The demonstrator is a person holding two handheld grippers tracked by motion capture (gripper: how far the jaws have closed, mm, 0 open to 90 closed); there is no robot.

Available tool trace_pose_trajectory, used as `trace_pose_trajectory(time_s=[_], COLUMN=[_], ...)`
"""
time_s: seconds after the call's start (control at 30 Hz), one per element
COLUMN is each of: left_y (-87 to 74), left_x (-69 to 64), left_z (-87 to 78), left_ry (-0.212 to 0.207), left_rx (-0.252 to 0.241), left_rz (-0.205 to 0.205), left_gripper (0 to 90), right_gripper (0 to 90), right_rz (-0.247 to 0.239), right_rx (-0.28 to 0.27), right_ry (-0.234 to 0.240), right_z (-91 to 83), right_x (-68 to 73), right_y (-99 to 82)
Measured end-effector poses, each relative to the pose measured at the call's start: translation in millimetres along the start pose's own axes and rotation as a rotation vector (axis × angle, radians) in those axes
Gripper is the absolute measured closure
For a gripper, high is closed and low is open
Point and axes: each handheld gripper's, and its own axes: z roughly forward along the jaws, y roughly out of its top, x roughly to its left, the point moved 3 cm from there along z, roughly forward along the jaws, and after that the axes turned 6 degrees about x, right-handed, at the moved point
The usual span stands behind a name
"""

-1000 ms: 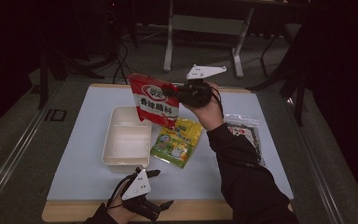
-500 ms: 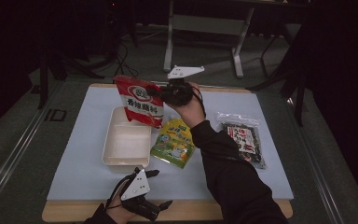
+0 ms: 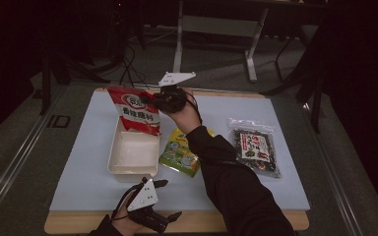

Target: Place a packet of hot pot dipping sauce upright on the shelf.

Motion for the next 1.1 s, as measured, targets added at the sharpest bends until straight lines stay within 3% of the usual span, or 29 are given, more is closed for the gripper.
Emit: trace_pose_trajectory(time_s=[0.6, 0.67, 0.7, 1.07, 1.1], left_y=[-1.1, -1.0, -1.0, -1.3, -1.3], left_x=[-0.4, -0.1, -0.1, 0.5, 0.4], left_z=[0.7, 0.5, 0.5, -0.6, -0.5], left_ry=[-0.003, -0.006, -0.005, -0.003, -0.003], left_rx=[0.005, 0.002, 0.003, 0.001, 0.001], left_rz=[-0.004, -0.007, -0.006, -0.005, -0.005], left_gripper=[2.3, 2.3, 2.3, 2.3, 2.3], right_gripper=[89.0, 89.0, 89.0, 88.0, 82.2], right_rz=[-0.072, -0.067, -0.037, 0.004, 0.015], right_rx=[-0.017, -0.014, -0.021, -0.004, -0.003], right_ry=[-0.025, -0.026, -0.017, -0.014, -0.010], right_z=[7.4, 8.6, 11.1, 22.5, 22.9], right_x=[-10.6, -12.4, -14.5, -14.2, -15.0], right_y=[-2.6, -4.5, -7.6, -15.0, -16.8])
